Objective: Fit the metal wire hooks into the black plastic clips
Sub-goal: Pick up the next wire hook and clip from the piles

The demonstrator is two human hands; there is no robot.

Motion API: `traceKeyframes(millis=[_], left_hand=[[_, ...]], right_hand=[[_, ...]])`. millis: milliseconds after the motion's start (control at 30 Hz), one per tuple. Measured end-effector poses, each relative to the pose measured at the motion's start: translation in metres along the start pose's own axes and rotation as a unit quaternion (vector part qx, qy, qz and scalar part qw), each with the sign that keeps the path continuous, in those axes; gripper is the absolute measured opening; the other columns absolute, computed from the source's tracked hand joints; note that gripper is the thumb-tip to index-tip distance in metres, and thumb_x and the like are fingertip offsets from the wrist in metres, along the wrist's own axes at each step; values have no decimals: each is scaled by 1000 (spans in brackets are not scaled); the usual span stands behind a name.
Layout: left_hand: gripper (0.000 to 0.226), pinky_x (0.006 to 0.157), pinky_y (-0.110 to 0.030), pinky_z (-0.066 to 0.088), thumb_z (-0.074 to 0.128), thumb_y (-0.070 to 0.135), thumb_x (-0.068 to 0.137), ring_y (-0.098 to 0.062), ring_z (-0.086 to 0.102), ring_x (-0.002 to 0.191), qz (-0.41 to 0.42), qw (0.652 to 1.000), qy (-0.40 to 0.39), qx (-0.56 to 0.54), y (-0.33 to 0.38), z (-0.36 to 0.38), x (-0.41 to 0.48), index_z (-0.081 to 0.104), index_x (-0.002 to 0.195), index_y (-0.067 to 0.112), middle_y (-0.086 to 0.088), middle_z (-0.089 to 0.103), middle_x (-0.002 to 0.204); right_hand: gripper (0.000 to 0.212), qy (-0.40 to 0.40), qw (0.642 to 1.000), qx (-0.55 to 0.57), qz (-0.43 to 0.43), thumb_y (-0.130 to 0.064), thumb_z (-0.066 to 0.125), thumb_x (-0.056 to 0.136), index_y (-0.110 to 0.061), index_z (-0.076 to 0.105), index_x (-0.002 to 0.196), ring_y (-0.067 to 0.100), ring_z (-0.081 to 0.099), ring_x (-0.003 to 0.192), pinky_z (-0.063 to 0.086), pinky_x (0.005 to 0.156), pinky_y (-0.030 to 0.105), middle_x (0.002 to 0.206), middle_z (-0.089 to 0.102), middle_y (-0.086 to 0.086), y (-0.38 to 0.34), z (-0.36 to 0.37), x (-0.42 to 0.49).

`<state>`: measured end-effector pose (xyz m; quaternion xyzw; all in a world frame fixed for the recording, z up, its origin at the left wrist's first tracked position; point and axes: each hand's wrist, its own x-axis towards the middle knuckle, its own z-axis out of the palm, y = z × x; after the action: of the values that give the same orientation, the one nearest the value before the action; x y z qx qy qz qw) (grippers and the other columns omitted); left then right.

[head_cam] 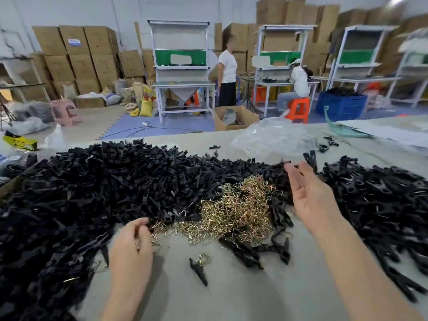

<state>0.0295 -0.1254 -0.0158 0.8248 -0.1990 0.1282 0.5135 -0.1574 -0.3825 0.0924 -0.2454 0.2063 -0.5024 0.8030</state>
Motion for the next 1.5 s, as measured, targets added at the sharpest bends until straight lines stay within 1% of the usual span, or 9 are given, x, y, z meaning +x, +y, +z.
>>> traceKeyframes(millis=[133,267,467,600,733,967,1133,1300,1500], left_hand=[[44,111,-64,21,75,20,84,-51,45,127,-3,961,15,276,-16,0,6,67,124,2,-31,56,131],[32,101,-55,38,61,25,96,-44,52,120,32,930,-68,359,-19,-16,8,68,121,7,-20,61,128],[48,108,-33,30,17,36,106,-21,39,134,57,919,-133,366,-22,-25,18,50,139,25,5,45,148],[30,98,-48,43,60,35,98,-36,51,118,81,936,-118,322,-22,-21,17,70,121,19,-7,64,125],[23,96,-46,44,67,27,94,-35,53,108,79,939,-122,312,-27,-13,20,74,111,13,-10,65,108],[20,96,-16,32,62,26,96,-8,42,106,170,976,-61,121,-7,-7,15,69,110,14,6,59,105],[29,98,-5,29,48,37,100,-1,45,112,206,971,-120,29,10,7,-6,65,118,22,16,52,113],[35,99,-9,37,55,3,98,-3,53,120,216,967,-137,-8,15,6,-7,64,124,24,18,54,123],[36,78,-10,48,59,10,98,2,66,88,45,986,-76,-140,22,0,-3,65,108,45,24,72,99]], right_hand=[[54,-64,990,-124,36,-3,62,96,-4,43,146,25,73,103,60,84,27,115,73,19,34,-18,-22],[41,-138,943,-304,-4,-4,56,101,-21,50,138,20,74,98,59,84,26,109,74,8,92,-17,-46],[41,-256,831,-489,-72,-13,48,105,-46,48,129,2,69,94,60,74,31,110,64,-16,159,-1,-65],[40,-278,784,-547,-99,-13,47,105,-42,52,132,15,68,89,55,74,29,108,64,-20,179,-8,-63],[41,-270,806,-521,-80,-12,47,104,-47,58,122,5,69,94,53,72,20,105,66,-21,180,-10,-57],[26,-285,846,-451,-3,-26,61,101,-32,66,126,7,71,92,56,80,24,107,73,-15,183,-6,-56],[22,-347,853,-387,40,-20,56,103,-24,69,121,12,70,100,59,87,33,111,75,-4,183,-1,-64],[19,-324,871,-367,39,-20,56,103,-18,72,114,12,71,96,58,82,27,103,76,-1,177,-1,-61],[18,-289,896,-329,78,-15,59,101,-17,73,112,12,72,90,57,81,23,98,77,3,175,-2,-58]])
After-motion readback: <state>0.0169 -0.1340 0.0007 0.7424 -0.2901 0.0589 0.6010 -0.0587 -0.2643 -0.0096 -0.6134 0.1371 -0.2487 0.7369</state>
